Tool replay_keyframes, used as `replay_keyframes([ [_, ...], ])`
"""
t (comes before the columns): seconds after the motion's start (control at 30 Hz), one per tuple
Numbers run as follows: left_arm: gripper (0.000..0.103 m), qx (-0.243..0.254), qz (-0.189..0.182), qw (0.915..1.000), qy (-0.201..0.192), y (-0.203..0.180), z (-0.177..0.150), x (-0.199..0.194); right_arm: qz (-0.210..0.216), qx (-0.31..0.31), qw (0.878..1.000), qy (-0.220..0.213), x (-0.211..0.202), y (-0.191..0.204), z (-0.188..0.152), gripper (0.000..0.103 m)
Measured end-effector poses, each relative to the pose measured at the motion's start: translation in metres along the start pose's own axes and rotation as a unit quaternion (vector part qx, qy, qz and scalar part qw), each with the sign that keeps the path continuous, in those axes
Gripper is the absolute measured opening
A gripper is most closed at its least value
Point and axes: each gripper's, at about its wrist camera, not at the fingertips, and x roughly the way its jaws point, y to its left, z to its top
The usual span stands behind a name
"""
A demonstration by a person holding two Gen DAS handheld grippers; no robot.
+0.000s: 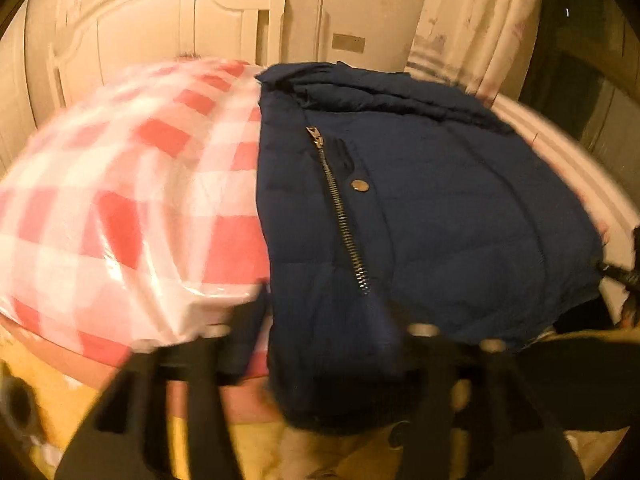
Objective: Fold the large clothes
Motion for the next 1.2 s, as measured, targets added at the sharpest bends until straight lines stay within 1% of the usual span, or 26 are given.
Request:
replay_keyframes([
  [0.03,0.077,0.006,-0.007,1.0,0.0,-0.002,-0.001,0.0,-0.003,-0.003,1.0,0.003,0.002,0.0,0.0,0.028],
  [0.07,0.076,0.009,-0.023,0.9997,0.005,-0.004,-0.002,0.002,-0.004,-0.007,1.0,0.005,0.003,0.0,0.0,0.028],
  [0.1,0.073,0.011,-0.033,0.9992,0.019,-0.007,-0.003,0.007,-0.002,-0.006,1.0,0.005,0.003,-0.001,0.0,0.028],
  [0.13,0.062,0.016,-0.032,0.9989,0.031,-0.009,-0.006,0.012,0.003,-0.001,1.0,0.006,0.004,-0.003,-0.001,0.028],
  [0.17,0.05,0.025,-0.018,0.9991,0.031,-0.014,-0.009,0.014,0.007,0.001,1.0,0.004,0.005,-0.004,-0.003,0.028],
  [0.2,0.038,0.027,-0.023,0.999,0.027,-0.016,-0.01,0.011,0.006,-0.002,1.0,0.002,0.006,-0.003,-0.004,0.027],
  [0.23,0.025,0.02,-0.037,0.9988,0.023,-0.014,-0.009,0.009,0.005,-0.011,1.0,-0.006,0.004,0.001,-0.005,0.022],
  [0.27,0.014,-0.002,-0.062,0.9979,0.016,-0.006,-0.006,0.002,0.01,-0.018,1.0,-0.013,0.0,0.006,-0.006,0.019],
  [0.3,0.008,-0.025,-0.082,0.9963,0.008,0.003,-0.003,-0.003,0.014,-0.026,0.999,-0.021,-0.008,0.011,-0.009,0.019],
  [0.33,0.005,-0.056,-0.107,0.9927,-0.005,0.013,0.0,-0.013,0.022,-0.029,0.999,-0.031,-0.016,0.015,-0.007,0.018],
  [0.4,0.005,-0.095,-0.159,0.9819,-0.04,0.024,0.008,-0.035,0.048,-0.024,0.997,-0.059,-0.034,0.022,-0.002,0.017],
  [0.43,0.005,-0.103,-0.176,0.9774,-0.055,0.027,0.012,-0.045,0.072,-0.022,0.994,-0.084,-0.051,0.027,0.002,0.017],
  [0.47,0.005,-0.111,-0.2,0.9704,-0.077,0.028,0.017,-0.061,0.087,-0.028,0.99,-0.104,-0.067,0.036,0.008,0.017],
  [0.5,0.005,-0.114,-0.219,0.9636,-0.101,0.028,0.023,-0.076,0.096,-0.037,0.987,-0.12,-0.079,0.045,0.013,0.017],
  [0.53,0.005,-0.116,-0.23,0.9595,-0.114,0.029,0.025,-0.086,0.104,-0.043,0.985,-0.132,-0.089,0.052,0.017,0.017],
  [0.57,0.005,-0.119,-0.249,0.9512,-0.138,0.031,0.03,-0.103,0.115,-0.053,0.981,-0.148,-0.102,0.061,0.021,0.017],
  [0.7,0.005,-0.126,-0.289,0.9223,-0.223,0.044,0.037,-0.163,0.135,-0.103,0.964,-0.206,-0.153,0.1,0.036,0.017],
  [0.73,0.005,-0.128,-0.295,0.9174,-0.235,0.047,0.038,-0.172,0.138,-0.117,0.958,-0.222,-0.168,0.11,0.04,0.017],
  [0.8,0.006,-0.138,-0.306,0.9046,-0.263,0.058,0.04,-0.191,0.145,-0.133,0.95,-0.244,-0.187,0.122,0.046,0.017],
  [0.83,0.006,-0.141,-0.305,0.9026,-0.268,0.062,0.043,-0.195,0.146,-0.142,0.946,-0.254,-0.195,0.129,0.05,0.017],
  [0.87,0.007,-0.146,-0.3,0.9031,-0.27,0.066,0.048,-0.195,0.144,-0.146,0.944,-0.257,-0.197,0.133,0.056,0.017],
  [0.93,0.007,-0.163,-0.292,0.9075,-0.254,0.07,0.065,-0.182,0.13,-0.137,0.95,-0.25,-0.188,0.135,0.078,0.017],
  [1.0,0.007,-0.189,-0.285,0.9122,-0.226,0.07,0.088,-0.15,0.115,-0.115,0.959,-0.231,-0.166,0.132,0.102,0.017],
  [1.07,0.007,-0.211,-0.274,0.9143,-0.21,0.075,0.106,-0.126,0.097,-0.082,0.97,-0.206,-0.128,0.12,0.139,0.017],
  [1.1,0.007,-0.221,-0.267,0.9151,-0.205,0.08,0.119,-0.113,0.09,-0.07,0.973,-0.199,-0.112,0.115,0.151,0.017],
  [1.2,0.007,-0.245,-0.237,0.9219,-0.183,0.087,0.16,-0.063,0.061,-0.028,0.982,-0.179,-0.061,0.095,0.195,0.017],
])
